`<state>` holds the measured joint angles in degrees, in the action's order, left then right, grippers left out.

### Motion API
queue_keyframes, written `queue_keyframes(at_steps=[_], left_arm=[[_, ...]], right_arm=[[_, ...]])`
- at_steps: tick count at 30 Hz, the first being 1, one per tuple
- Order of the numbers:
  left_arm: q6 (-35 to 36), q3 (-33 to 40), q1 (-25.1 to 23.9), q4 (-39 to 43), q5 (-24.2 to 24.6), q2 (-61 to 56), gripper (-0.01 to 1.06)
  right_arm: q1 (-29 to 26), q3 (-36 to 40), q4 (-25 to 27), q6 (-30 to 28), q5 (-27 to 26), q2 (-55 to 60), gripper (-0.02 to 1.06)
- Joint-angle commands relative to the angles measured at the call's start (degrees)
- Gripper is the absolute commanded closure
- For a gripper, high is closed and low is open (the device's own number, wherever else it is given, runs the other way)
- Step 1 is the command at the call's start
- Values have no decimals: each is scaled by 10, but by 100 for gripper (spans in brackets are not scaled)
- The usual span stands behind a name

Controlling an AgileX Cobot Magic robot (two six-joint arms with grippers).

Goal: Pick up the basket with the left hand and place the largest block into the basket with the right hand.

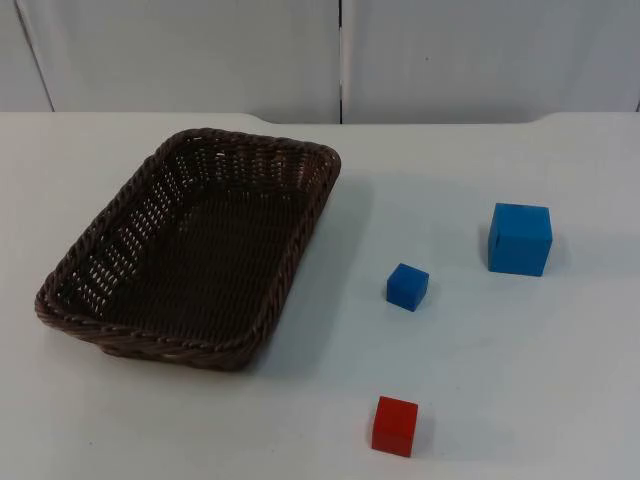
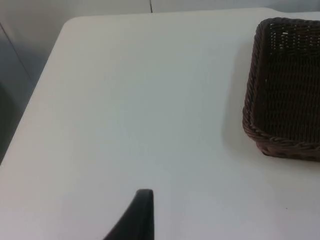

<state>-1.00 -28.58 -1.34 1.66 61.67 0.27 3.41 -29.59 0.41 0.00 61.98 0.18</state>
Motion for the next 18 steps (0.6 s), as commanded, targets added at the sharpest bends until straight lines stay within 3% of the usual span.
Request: queue_keyframes(at_steps=[1,18], left_arm=[[0,2,-1,3,-1,-3,0],[0,2,9,3,-1,-3,0]], right_arm=[[-4,0,-8,-8,-2,-2,-1],[-4,0,-8,-8,-2,-2,-1]])
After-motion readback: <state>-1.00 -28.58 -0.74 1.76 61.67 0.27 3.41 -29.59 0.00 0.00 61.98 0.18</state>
